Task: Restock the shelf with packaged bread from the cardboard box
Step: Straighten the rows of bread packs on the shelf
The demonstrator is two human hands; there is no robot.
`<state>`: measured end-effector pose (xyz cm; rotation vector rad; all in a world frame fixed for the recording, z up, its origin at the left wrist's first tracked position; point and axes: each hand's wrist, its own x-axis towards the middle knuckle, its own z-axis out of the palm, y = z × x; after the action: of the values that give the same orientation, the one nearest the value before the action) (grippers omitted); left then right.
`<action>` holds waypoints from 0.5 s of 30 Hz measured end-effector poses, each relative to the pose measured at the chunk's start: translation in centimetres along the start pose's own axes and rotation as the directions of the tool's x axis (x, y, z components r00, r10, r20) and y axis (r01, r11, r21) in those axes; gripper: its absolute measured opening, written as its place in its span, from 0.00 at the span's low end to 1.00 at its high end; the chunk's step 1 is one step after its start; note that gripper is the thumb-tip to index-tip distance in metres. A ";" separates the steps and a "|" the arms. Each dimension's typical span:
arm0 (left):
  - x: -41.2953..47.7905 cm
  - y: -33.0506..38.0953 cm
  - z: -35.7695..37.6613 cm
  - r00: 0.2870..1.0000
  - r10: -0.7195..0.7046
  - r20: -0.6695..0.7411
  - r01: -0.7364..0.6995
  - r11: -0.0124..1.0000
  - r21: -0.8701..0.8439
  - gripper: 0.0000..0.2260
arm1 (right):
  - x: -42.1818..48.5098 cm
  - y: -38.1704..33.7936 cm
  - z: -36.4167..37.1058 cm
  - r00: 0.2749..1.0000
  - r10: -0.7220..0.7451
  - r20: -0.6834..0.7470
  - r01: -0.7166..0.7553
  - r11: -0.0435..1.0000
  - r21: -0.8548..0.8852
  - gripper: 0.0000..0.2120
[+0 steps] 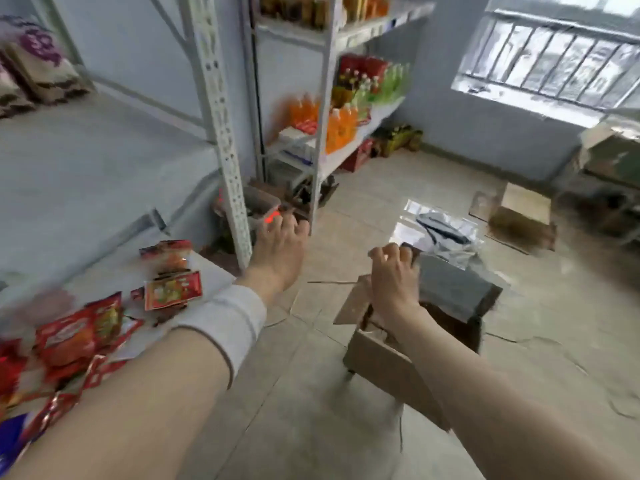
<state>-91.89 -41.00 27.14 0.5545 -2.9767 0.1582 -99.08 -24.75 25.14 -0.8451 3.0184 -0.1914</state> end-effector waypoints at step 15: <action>15.4 27.6 22.2 0.833 0.409 0.373 -0.376 0.913 -0.160 0.18 | 5.4 28.4 17.5 0.845 0.400 0.355 -0.380 0.916 -0.128 0.20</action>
<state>-118.20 -23.50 4.90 -0.0629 -3.4428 -0.0531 -117.76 -5.48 4.63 -0.2104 2.7533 0.0514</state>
